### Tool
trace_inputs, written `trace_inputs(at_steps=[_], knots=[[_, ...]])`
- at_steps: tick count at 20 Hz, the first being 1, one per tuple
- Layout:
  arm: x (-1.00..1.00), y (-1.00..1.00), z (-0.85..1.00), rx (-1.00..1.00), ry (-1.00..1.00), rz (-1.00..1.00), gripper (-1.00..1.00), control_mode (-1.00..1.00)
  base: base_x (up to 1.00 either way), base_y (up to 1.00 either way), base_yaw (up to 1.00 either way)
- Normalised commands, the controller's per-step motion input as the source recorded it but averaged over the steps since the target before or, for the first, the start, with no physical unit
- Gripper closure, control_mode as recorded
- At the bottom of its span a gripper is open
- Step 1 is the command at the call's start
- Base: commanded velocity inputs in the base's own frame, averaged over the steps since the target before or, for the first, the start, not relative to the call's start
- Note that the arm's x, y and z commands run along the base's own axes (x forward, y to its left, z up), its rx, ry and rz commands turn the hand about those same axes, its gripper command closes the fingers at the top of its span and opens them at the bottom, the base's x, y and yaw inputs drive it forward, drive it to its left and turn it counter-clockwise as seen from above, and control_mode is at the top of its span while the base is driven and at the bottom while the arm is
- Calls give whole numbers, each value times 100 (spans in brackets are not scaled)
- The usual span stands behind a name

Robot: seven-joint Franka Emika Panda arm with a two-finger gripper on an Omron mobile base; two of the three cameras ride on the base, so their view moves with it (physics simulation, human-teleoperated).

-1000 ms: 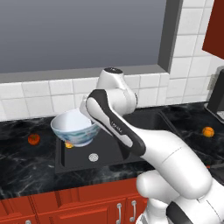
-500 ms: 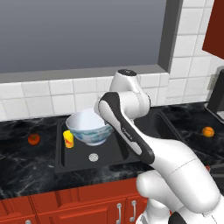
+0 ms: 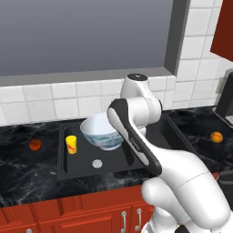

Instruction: Remove the tomato and orange from the sink. Then move the bowl and cup from the counter to the sink for washing.

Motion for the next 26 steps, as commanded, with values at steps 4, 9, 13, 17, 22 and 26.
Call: trace_inputs(at_steps=[4, 9, 13, 17, 22, 26], knots=[[3, -18, 0, -3, 0, -11, 100, -100, 0, 0, 0], [9, -7, -1, -1, 2, -10, 100, -100, 0, 0, 0], [14, 0, -7, 0, 3, -7, 100, -100, 0, 0, 0], [16, 0, -8, 0, 2, -4, 100, -100, 0, 0, 0], [13, 0, -9, 0, 1, -3, 100, -100, 0, 0, 0], [4, -1, -13, 0, 0, -5, 100, -100, 0, 0, 0]])
